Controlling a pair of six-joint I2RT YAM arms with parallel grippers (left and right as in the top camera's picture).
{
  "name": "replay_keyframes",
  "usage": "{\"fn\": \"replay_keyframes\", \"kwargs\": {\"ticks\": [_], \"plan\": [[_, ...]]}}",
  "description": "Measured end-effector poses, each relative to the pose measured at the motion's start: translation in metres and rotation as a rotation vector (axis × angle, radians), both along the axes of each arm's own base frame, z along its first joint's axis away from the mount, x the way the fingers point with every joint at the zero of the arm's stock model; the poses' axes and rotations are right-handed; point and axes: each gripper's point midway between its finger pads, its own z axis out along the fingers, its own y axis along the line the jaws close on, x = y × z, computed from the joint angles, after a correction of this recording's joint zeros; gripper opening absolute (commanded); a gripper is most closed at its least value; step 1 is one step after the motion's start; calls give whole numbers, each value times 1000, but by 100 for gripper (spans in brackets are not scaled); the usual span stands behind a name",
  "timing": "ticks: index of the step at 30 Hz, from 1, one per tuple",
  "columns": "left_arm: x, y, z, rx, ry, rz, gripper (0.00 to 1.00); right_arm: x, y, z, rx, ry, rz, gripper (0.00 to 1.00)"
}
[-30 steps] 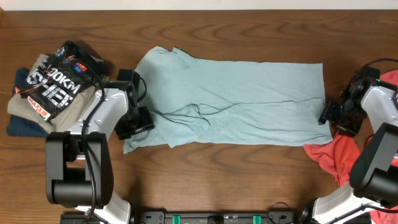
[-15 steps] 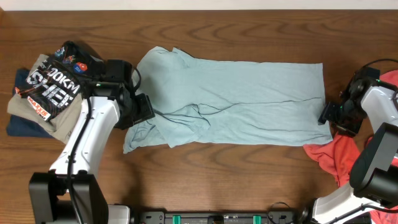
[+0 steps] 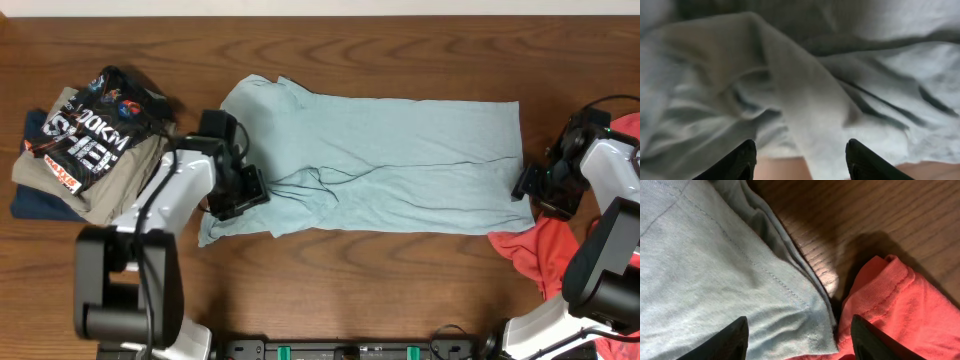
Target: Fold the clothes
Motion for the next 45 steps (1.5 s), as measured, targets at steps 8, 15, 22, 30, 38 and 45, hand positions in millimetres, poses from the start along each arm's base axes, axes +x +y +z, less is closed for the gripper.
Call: {"fn": "replay_keyframes", "kwargs": {"ticks": [8, 15, 22, 30, 38, 45], "plan": [[-2, -18, -15, -16, 27, -38, 13, 0, 0, 0, 0, 0, 0, 64], [6, -12, -8, -19, 8, -20, 10, 0, 0, 0, 2, -1, 0, 64], [57, 9, 28, -42, -200, 59, 6, 0, 0, 0, 2, -1, 0, 64], [44, 24, 29, -48, -131, 116, 27, 0, 0, 0, 2, -1, 0, 64], [9, 3, 16, -52, -16, 67, 38, 0, 0, 0, 2, -2, 0, 64], [-3, -9, -5, -54, -20, 23, 38, 0, 0, 0, 2, -2, 0, 64]]}}
